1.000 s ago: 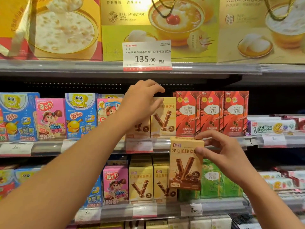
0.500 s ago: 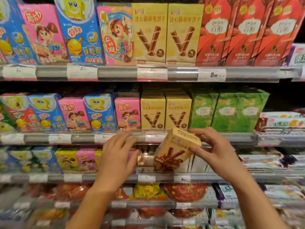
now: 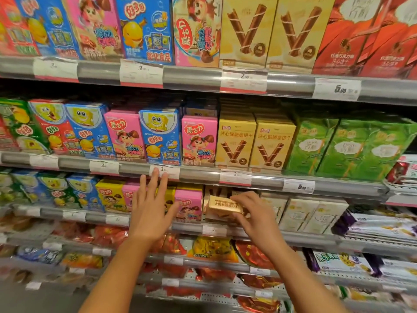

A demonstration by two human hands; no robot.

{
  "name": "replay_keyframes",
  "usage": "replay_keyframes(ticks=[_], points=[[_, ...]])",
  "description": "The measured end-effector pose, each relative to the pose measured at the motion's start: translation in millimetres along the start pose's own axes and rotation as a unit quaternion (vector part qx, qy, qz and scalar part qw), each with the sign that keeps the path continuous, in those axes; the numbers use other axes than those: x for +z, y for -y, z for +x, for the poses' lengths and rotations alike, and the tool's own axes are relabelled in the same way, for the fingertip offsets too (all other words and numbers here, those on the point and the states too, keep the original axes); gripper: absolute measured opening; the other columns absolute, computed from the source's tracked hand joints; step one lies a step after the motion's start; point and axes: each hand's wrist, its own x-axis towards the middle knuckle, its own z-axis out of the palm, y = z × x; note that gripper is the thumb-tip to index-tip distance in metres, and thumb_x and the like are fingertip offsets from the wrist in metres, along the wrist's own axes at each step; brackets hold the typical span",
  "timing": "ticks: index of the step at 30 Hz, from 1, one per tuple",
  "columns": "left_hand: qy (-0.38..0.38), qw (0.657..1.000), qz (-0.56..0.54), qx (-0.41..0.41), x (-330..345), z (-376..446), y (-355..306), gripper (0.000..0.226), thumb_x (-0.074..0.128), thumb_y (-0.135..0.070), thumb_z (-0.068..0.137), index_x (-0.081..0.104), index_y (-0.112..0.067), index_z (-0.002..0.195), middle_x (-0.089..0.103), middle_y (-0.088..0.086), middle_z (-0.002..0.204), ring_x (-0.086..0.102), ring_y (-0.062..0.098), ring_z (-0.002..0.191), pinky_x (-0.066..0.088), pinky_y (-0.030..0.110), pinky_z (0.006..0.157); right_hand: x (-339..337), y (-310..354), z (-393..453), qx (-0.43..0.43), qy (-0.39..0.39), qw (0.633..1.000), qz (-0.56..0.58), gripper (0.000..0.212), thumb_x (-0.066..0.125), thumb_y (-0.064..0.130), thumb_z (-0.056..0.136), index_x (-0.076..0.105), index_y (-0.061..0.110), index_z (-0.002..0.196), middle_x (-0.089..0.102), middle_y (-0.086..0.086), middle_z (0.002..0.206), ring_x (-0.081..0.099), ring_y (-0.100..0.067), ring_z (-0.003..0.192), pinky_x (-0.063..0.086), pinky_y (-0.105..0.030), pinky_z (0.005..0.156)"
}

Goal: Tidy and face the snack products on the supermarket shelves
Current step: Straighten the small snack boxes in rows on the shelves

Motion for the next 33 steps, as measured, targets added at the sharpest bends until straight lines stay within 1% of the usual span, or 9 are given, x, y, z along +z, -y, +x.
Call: replay_keyframes(ticks=[4, 8, 12, 16, 19, 21, 26, 31, 33], points=[[-0.001, 1.0, -0.002, 0.002, 2, 3, 3, 0.08, 0.025, -0.068, 0.095, -0.011, -0.036, 0.159, -0.025, -0.011, 0.165, -0.021, 0.023, 0.153, 0.012, 0.055, 0.123, 17, 0, 8, 0.006, 0.02, 0.999, -0.025, 0.043, 0.07, 0.015, 0.091, 0.062, 0.023, 0.132, 0.056, 0.008, 0.126, 0.045, 0.003, 0.105, 0.032, 0.0, 0.084], [-0.005, 1.0, 0.0, 0.004, 4, 4, 6, 0.077, 0.028, -0.065, 0.098, -0.008, -0.037, 0.159, -0.02, -0.011, 0.167, -0.018, 0.024, 0.154, 0.014, 0.056, 0.123, 29, -3, 12, 0.015, 0.037, 0.998, -0.053, 0.044, 0.071, 0.011, 0.09, 0.062, 0.019, 0.132, 0.055, 0.002, 0.127, 0.057, -0.015, 0.109, 0.039, -0.017, 0.088], [-0.014, 1.0, -0.01, 0.01, 6, 3, 8, 0.076, 0.034, -0.061, 0.099, -0.005, -0.036, 0.16, -0.016, -0.01, 0.168, -0.015, 0.024, 0.155, 0.015, 0.057, 0.122, 36, -5, 16, 0.026, 0.042, 0.997, -0.057, 0.045, 0.069, 0.011, 0.091, 0.06, 0.019, 0.134, 0.053, 0.002, 0.128, 0.056, -0.015, 0.109, 0.043, -0.022, 0.09], [-0.019, 0.999, -0.024, 0.015, 8, 4, 10, 0.075, 0.036, -0.06, 0.1, -0.003, -0.037, 0.16, -0.013, -0.011, 0.168, -0.013, 0.024, 0.155, 0.017, 0.058, 0.122, 44, -7, 22, 0.039, 0.046, 0.996, -0.066, 0.044, 0.069, 0.012, 0.091, 0.06, 0.018, 0.134, 0.052, 0.003, 0.128, 0.057, -0.015, 0.107, 0.043, -0.019, 0.088], [-0.025, 0.999, -0.029, 0.017, 8, 3, 12, 0.074, 0.03, -0.062, 0.098, -0.002, -0.038, 0.16, -0.011, -0.012, 0.168, -0.012, 0.023, 0.155, 0.018, 0.057, 0.121, 46, -10, 25, 0.036, 0.046, 0.996, -0.067, 0.043, 0.069, 0.011, 0.091, 0.062, 0.017, 0.133, 0.056, 0.0, 0.126, 0.059, -0.019, 0.107, 0.052, -0.029, 0.089], [-0.028, 0.999, -0.03, 0.017, 9, 3, 12, 0.073, 0.029, -0.063, 0.097, -0.002, -0.039, 0.16, -0.012, -0.013, 0.168, -0.012, 0.023, 0.155, 0.018, 0.056, 0.12, 44, -11, 28, 0.028, 0.045, 0.994, -0.095, 0.043, 0.072, 0.014, 0.088, 0.064, 0.019, 0.131, 0.06, 0.001, 0.123, 0.059, -0.021, 0.108, 0.054, -0.036, 0.084], [-0.032, 0.999, -0.028, 0.017, 10, 3, 12, 0.073, 0.027, -0.064, 0.097, -0.002, -0.039, 0.159, -0.012, -0.013, 0.168, -0.011, 0.023, 0.156, 0.018, 0.056, 0.12, 36, -13, 34, 0.017, 0.019, 0.985, -0.169, 0.04, 0.076, 0.022, 0.084, 0.067, 0.027, 0.124, 0.07, 0.008, 0.115, 0.056, -0.021, 0.103, 0.049, -0.035, 0.072], [-0.031, 0.999, -0.032, 0.014, 9, 3, 10, 0.072, 0.027, -0.064, 0.097, 0.0, -0.038, 0.16, -0.011, -0.013, 0.168, -0.011, 0.023, 0.156, 0.018, 0.057, 0.12, 35, -12, 41, 0.018, 0.026, 0.979, -0.201, 0.028, 0.072, 0.031, 0.088, 0.066, 0.031, 0.115, 0.074, 0.009, 0.107, 0.058, -0.022, 0.088, 0.046, -0.037, 0.077], [-0.031, 0.999, -0.038, 0.014, 8, 2, 9, 0.073, 0.027, -0.064, 0.097, 0.002, -0.037, 0.16, -0.01, -0.012, 0.168, -0.011, 0.023, 0.156, 0.019, 0.058, 0.119, 38, -10, 44, 0.017, 0.038, 0.976, -0.213, 0.023, 0.069, 0.032, 0.09, 0.067, 0.031, 0.114, 0.074, 0.007, 0.109, 0.059, -0.023, 0.09, 0.045, -0.04, 0.084]])
